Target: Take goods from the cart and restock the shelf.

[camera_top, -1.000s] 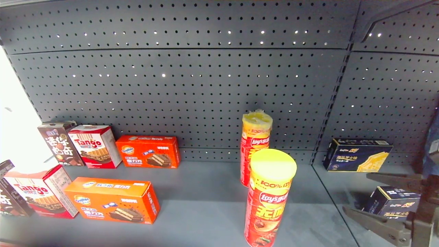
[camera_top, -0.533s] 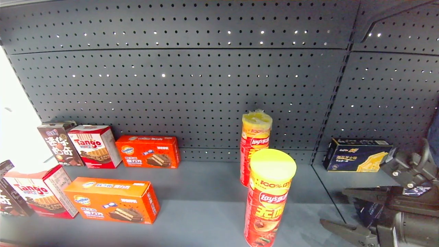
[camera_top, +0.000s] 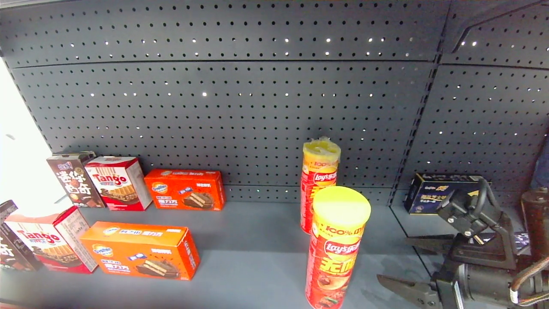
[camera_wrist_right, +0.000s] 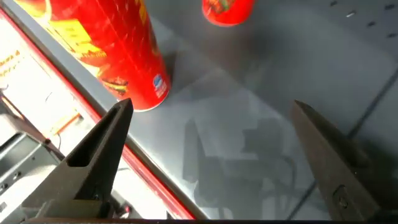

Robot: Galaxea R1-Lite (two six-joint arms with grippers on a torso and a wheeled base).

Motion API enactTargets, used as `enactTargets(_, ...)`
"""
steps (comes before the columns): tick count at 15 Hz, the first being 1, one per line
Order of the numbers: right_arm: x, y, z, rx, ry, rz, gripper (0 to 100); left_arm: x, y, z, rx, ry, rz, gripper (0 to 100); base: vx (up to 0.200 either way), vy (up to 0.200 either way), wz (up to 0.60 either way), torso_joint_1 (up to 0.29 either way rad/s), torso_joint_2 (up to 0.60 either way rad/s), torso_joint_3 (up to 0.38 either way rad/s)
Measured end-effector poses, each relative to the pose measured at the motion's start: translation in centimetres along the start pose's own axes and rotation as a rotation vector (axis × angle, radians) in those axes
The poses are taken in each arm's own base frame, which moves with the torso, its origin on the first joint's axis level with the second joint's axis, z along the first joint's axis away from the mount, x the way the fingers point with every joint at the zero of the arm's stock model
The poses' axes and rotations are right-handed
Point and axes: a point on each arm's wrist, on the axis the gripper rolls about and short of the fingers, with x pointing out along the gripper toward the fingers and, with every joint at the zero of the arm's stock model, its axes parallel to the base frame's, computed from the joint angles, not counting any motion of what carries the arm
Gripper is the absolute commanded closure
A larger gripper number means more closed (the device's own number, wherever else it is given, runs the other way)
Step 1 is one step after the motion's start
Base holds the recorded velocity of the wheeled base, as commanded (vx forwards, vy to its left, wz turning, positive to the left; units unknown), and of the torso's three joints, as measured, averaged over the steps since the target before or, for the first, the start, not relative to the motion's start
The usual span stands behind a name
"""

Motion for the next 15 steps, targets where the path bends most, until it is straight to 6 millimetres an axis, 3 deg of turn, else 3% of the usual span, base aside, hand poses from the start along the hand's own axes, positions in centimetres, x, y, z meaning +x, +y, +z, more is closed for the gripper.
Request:
enactTargets(8, 3.3, -0.2, 0.5, -0.01, 0.013, -0.01, 0, 0.1, 0.0, 0.0, 0.003, 0.007, -0.001, 0, 0.0, 0.0, 0.0, 0.0, 0.0, 0.0)
enactTargets(15, 4.4, 0.3, 0.5, -0.02, 0.039, 0.012, 0, 0.2, -0.1, -0.2, 0.003, 0.013, -0.003, 0, 0.0, 0.0, 0.0, 0.0, 0.0, 0.0)
